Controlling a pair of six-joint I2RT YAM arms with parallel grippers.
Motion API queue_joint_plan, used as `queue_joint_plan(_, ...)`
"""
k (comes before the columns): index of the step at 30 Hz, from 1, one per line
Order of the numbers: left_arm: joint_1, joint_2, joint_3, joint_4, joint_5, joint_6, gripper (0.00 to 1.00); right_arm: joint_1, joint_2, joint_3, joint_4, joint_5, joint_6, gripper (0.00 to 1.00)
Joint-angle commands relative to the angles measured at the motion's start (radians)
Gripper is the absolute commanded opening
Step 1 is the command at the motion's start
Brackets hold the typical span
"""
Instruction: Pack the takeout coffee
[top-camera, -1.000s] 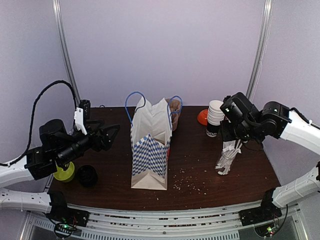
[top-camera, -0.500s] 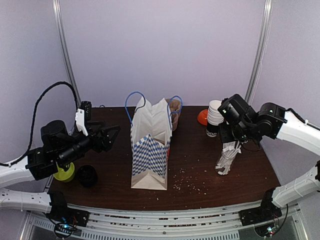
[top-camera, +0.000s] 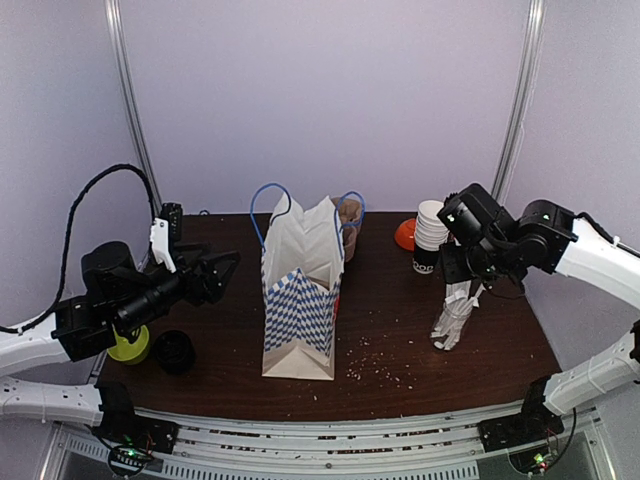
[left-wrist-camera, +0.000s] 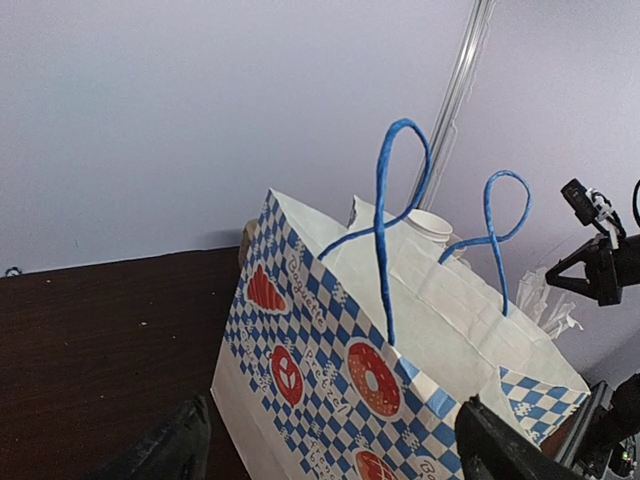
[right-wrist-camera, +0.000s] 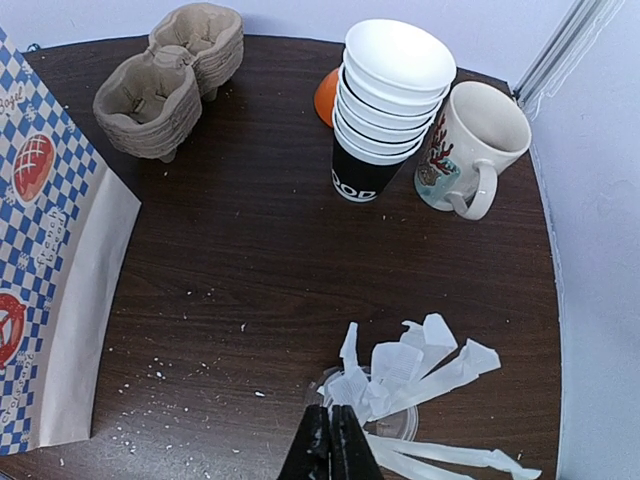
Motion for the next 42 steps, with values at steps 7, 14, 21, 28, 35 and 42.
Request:
queue_joint_plan(7, 0.003, 0.000, 0.002, 0.056, -0.003, 0.005, 0.88, -0.006, 0.000, 0.162, -0.164, 0.017, -0.009, 0.00)
queue_joint_plan(14, 0.002, 0.012, 0.016, 0.058, 0.006, 0.010, 0.88, -0.006, 0.015, 0.257, -0.232, 0.040, -0.030, 0.00)
queue_joint_plan(21, 0.003, 0.007, 0.022, 0.046, 0.004, 0.013, 0.88, -0.007, 0.061, 0.405, -0.335, 0.062, -0.067, 0.00)
queue_joint_plan(28, 0.002, 0.015, 0.026, 0.050, 0.009, 0.010, 0.88, -0.007, 0.071, 0.438, -0.360, 0.043, -0.082, 0.00)
queue_joint_plan(35, 0.004, 0.018, 0.023, 0.049, 0.023, -0.002, 0.87, -0.006, 0.032, 0.317, -0.276, 0.010, -0.067, 0.00)
queue_joint_plan(42, 0.002, 0.003, 0.025, 0.043, 0.015, -0.002, 0.87, -0.007, 0.067, 0.517, -0.386, 0.073, -0.094, 0.00)
